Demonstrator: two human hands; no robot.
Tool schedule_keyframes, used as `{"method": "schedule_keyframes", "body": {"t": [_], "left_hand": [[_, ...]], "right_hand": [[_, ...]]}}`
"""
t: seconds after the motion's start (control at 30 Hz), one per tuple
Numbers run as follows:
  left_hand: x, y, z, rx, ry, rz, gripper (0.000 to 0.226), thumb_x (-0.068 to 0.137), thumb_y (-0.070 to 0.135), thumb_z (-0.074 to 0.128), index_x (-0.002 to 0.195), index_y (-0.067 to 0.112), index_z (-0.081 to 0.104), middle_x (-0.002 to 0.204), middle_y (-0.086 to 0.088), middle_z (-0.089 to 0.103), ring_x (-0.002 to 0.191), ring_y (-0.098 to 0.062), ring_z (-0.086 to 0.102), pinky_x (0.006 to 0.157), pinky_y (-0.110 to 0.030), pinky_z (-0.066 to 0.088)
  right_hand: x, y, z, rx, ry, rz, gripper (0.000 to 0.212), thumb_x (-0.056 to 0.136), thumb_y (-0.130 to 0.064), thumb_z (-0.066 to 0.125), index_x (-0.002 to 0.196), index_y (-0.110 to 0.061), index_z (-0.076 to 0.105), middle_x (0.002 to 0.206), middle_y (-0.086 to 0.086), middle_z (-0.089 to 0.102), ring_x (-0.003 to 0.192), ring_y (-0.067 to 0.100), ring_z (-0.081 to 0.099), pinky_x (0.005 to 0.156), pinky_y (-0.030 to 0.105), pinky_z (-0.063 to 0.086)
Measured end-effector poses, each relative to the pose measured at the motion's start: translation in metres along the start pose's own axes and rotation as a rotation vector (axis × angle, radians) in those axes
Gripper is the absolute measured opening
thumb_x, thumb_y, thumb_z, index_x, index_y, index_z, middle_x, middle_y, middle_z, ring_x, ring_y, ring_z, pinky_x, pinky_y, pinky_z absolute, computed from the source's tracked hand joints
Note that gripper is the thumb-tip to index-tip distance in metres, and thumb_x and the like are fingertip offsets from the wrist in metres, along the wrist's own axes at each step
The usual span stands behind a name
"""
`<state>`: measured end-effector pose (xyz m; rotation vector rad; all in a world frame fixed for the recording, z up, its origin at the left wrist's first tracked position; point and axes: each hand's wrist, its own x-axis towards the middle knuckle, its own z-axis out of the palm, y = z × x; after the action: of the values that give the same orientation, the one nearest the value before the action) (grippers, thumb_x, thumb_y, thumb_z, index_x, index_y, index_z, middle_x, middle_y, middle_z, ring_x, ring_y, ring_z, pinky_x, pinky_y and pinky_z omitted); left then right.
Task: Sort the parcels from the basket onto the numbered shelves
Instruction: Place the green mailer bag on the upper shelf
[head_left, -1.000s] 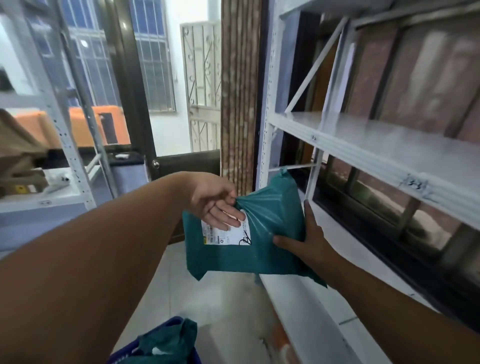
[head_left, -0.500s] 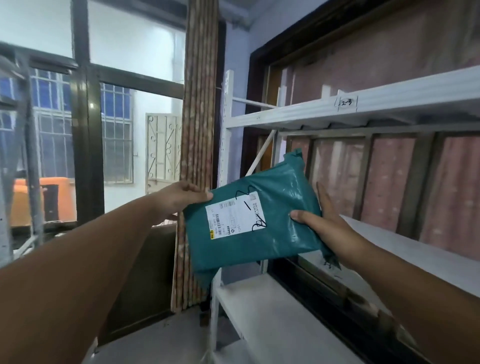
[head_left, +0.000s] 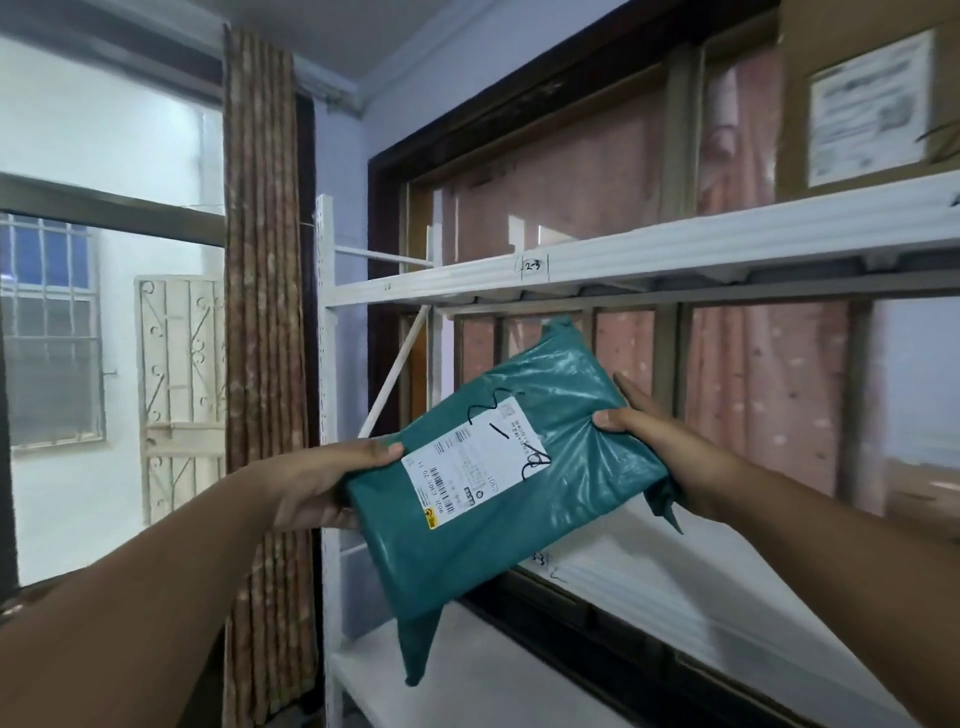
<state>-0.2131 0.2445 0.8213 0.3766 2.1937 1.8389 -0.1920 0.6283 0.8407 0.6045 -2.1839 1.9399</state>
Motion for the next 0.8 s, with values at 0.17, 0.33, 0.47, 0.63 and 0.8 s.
{"method": "schedule_keyframes", "body": {"t": [0.17, 0.33, 0.47, 0.63, 0.8], "left_hand": [[0.020, 0.019, 0.039, -0.018, -0.097, -0.024, 0.045, 0.082, 0.036, 0.082, 0.126, 0.033, 0.075, 0.127, -0.004, 0.077, 0.108, -0.020, 0.076, 0.099, -0.045, 0.058], [0.042, 0.020, 0.065, 0.044, -0.370, -0.122, 0.097, 0.054, 0.040, 0.105, 0.140, 0.023, 0.063, 0.141, -0.013, 0.068, 0.126, -0.031, 0.068, 0.108, -0.051, 0.053], [0.063, 0.013, 0.098, 0.127, -0.612, -0.133, 0.089, 0.076, 0.040, 0.093, 0.153, 0.032, 0.050, 0.158, -0.012, 0.053, 0.151, -0.041, 0.041, 0.126, -0.062, 0.024], [0.084, 0.010, 0.145, 0.126, -0.760, -0.108, 0.080, 0.080, 0.033, 0.090, 0.151, 0.030, 0.054, 0.160, -0.011, 0.050, 0.153, -0.039, 0.038, 0.127, -0.065, 0.020], [0.093, 0.031, 0.178, 0.120, -0.535, -0.029, 0.102, 0.044, 0.048, 0.105, 0.134, 0.023, 0.066, 0.132, -0.008, 0.073, 0.114, -0.025, 0.070, 0.107, -0.046, 0.047]], "right_hand": [[-0.033, -0.021, -0.035, -0.052, -0.013, 0.032, 0.076, 0.077, -0.031, 0.070, 0.149, -0.029, 0.045, 0.110, 0.005, 0.073, 0.070, 0.012, 0.074, 0.048, 0.020, 0.052], [-0.066, -0.045, -0.069, -0.091, -0.019, 0.125, 0.043, 0.091, -0.021, 0.065, 0.133, -0.017, 0.057, 0.082, 0.000, 0.076, 0.061, 0.010, 0.071, 0.045, 0.019, 0.050], [-0.089, -0.055, -0.099, -0.173, 0.078, 0.241, 0.018, 0.101, -0.024, 0.052, 0.116, -0.019, 0.061, 0.070, -0.002, 0.072, 0.052, 0.012, 0.063, 0.045, 0.023, 0.040], [-0.112, -0.055, -0.134, -0.101, 0.122, 0.307, 0.039, 0.082, -0.038, 0.077, 0.117, -0.021, 0.072, 0.108, 0.016, 0.071, 0.092, 0.035, 0.060, 0.084, 0.042, 0.042], [-0.140, -0.051, -0.152, -0.029, 0.300, 0.274, 0.026, 0.091, -0.027, 0.064, 0.113, -0.014, 0.067, 0.086, 0.006, 0.078, 0.069, 0.018, 0.074, 0.055, 0.024, 0.057]]}}
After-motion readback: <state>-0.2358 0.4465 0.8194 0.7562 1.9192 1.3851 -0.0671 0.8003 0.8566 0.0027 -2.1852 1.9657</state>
